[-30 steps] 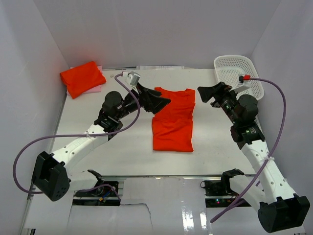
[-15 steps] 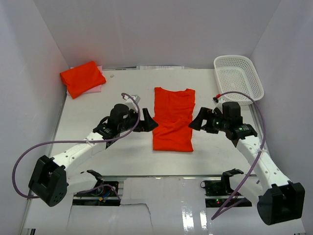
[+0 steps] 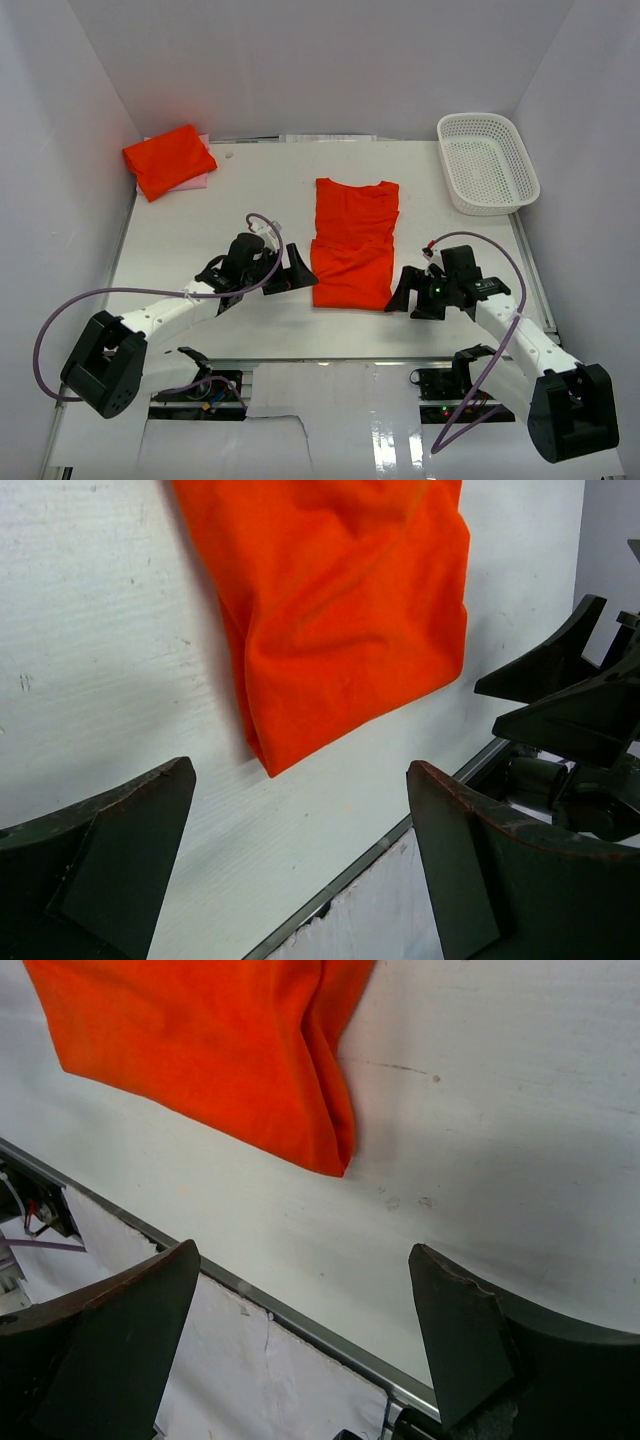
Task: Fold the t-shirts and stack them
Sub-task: Grab one side of the 2/3 rectangular tshirt with both arms
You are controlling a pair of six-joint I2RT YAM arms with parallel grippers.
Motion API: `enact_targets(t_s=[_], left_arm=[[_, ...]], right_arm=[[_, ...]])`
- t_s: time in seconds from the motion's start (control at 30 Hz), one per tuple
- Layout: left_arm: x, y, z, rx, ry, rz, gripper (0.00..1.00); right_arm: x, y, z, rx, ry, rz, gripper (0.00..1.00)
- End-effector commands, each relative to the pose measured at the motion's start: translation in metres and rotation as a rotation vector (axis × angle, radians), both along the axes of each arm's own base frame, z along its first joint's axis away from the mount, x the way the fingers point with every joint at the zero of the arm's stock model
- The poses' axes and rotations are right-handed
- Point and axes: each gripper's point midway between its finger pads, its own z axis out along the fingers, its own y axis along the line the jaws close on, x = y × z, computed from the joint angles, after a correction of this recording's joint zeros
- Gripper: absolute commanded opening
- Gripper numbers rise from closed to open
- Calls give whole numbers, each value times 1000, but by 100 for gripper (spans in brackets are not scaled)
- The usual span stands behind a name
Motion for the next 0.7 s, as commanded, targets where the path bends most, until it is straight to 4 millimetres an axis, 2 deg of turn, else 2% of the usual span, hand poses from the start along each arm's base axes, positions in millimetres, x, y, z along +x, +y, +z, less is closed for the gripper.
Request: enact_targets(t_s=[0.0,0.2,0.57,0.67], left_arm=[[-5,-1,1,-52,-5,4,98],[-14,6,-19,-48,32,30,98],[-17,3,-35,-50,87,25,98],[-17,4,-43,-38,114,43,98]], right_arm=[[-6,6,-8,33,-1,19,92],[3,9,-15,50,-27,-4,92],[24,17,-23,70,-17,-45,100],[27,18,-26,75,-15,-53,86]])
